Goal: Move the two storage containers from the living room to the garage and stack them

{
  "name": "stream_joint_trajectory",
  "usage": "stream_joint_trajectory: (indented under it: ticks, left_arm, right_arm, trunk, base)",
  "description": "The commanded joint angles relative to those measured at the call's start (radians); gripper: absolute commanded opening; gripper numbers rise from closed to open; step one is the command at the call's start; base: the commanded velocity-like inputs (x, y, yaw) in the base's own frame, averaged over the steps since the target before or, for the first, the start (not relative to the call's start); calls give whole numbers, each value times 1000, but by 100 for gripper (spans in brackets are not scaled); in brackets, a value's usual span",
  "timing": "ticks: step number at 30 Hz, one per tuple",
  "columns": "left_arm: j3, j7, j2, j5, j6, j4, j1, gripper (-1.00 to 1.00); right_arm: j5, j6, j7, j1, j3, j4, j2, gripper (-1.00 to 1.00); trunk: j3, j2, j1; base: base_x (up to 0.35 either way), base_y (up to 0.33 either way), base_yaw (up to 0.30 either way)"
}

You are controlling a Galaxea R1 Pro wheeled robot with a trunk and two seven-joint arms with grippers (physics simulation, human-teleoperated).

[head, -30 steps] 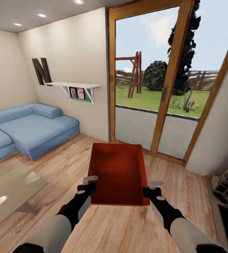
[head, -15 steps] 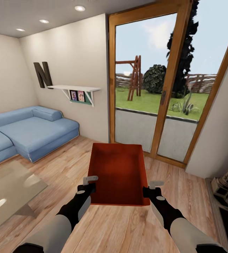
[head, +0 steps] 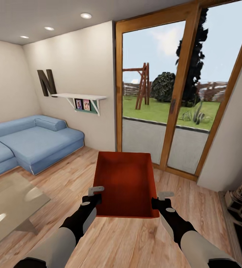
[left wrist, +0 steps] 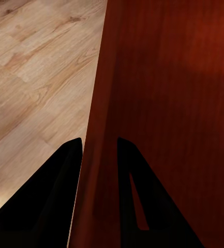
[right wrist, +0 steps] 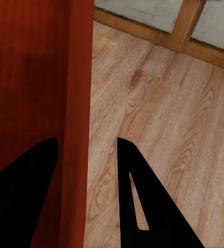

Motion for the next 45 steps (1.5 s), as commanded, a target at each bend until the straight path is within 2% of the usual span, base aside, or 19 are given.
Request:
stream_joint_trajectory:
  ticks: [1,45]
  left_arm:
    - [-8,12,16,19,7,1,0,-100]
    - [-8,12,18,19,7,1,0,-100]
  right_arm:
    - [13,-4,-5,-1,-12,-81,-3,-100]
    - [12,-4,-5,-1,-12,-82,-3,-100]
  trunk:
    - [-1,-2,1]
    - [71,-2,1]
  base:
    - [0,0,0]
    - [0,0,0]
